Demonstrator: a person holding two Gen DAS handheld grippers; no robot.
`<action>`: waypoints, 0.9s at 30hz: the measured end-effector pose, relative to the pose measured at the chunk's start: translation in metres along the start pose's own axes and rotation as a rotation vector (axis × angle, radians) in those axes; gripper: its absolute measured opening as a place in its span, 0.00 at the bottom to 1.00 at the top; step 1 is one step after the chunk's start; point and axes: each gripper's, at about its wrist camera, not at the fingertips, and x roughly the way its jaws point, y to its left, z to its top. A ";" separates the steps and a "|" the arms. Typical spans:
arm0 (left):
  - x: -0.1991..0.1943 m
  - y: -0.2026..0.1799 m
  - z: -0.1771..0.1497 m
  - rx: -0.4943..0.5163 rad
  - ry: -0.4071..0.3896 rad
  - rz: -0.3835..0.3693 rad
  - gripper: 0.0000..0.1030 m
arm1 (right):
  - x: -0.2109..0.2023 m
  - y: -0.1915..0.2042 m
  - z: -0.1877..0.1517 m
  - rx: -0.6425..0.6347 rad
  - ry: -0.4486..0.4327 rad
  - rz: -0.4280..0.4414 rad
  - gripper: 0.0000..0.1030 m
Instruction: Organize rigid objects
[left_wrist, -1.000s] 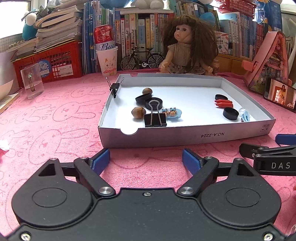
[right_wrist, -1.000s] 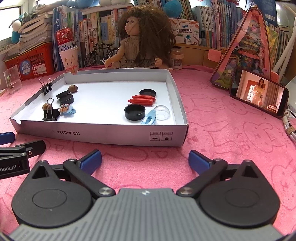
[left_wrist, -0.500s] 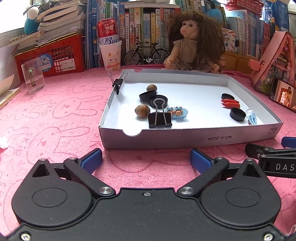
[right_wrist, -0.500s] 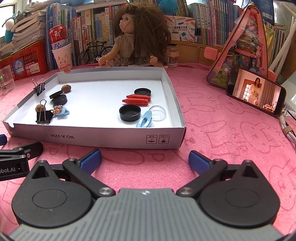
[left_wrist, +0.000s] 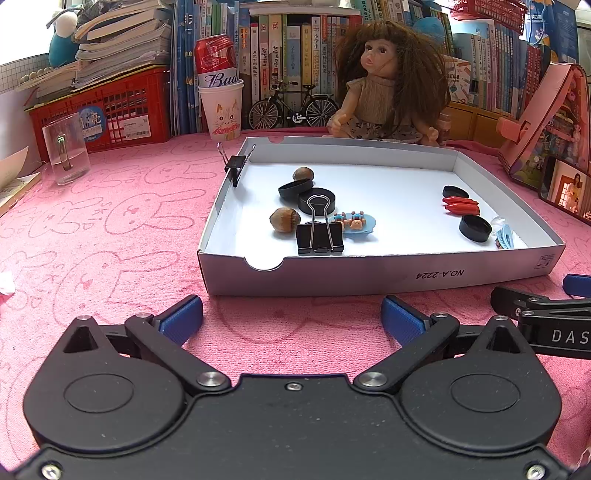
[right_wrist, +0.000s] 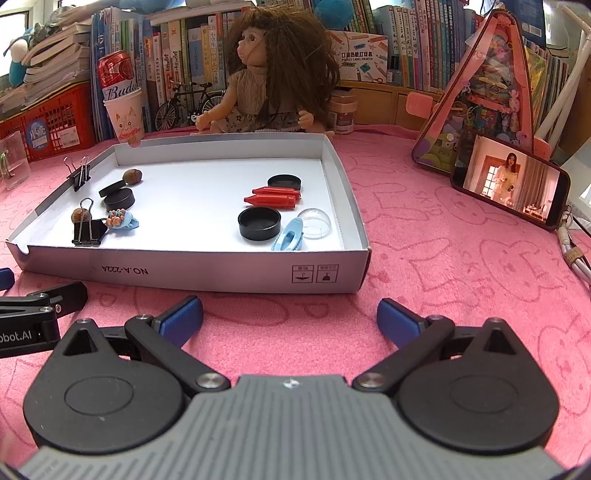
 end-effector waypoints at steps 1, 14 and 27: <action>0.000 0.000 0.000 0.000 0.000 0.000 1.00 | 0.000 0.000 0.000 0.001 -0.001 0.000 1.00; 0.000 0.000 0.000 0.000 0.000 0.000 1.00 | -0.001 0.001 -0.002 0.001 -0.006 -0.002 1.00; 0.000 0.000 0.000 0.001 0.000 0.001 1.00 | -0.002 0.001 -0.002 0.001 -0.006 -0.002 1.00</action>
